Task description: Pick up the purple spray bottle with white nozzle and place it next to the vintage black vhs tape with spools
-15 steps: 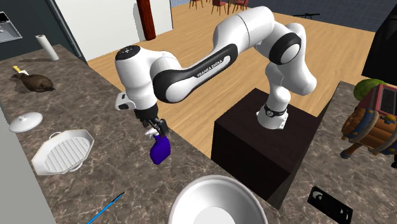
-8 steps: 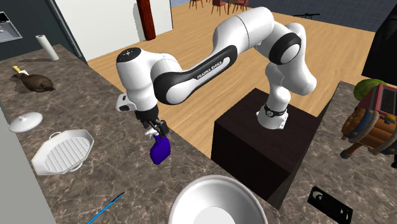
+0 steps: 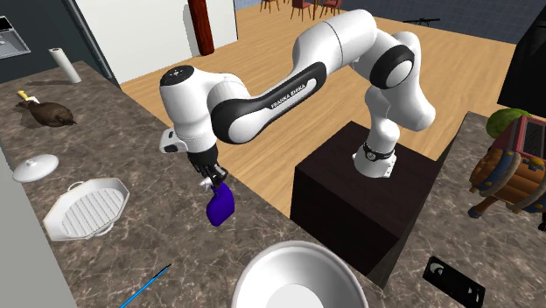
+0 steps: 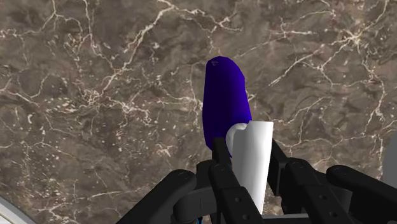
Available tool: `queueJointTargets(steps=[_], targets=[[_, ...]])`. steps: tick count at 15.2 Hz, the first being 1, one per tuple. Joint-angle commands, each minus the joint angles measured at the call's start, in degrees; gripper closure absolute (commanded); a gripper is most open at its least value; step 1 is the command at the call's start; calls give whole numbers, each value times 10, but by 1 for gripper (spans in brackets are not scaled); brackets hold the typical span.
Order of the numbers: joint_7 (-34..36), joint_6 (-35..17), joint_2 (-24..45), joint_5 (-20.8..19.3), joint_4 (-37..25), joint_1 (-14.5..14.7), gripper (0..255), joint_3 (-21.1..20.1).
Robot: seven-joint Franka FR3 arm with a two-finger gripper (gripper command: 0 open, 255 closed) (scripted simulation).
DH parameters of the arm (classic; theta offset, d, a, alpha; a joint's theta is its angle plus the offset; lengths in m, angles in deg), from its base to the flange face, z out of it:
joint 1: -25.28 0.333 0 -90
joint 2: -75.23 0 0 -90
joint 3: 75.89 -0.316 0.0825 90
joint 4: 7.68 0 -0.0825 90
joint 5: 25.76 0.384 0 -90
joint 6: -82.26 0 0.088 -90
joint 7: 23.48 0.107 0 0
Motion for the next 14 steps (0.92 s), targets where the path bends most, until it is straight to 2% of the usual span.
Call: queueJointTargets(steps=[1,3,14], targets=[[0,0,0,0,0,0,255,0],[0,0,0,0,0,0,255,0],[3,83,-4,-2,-79,-5,255,2]])
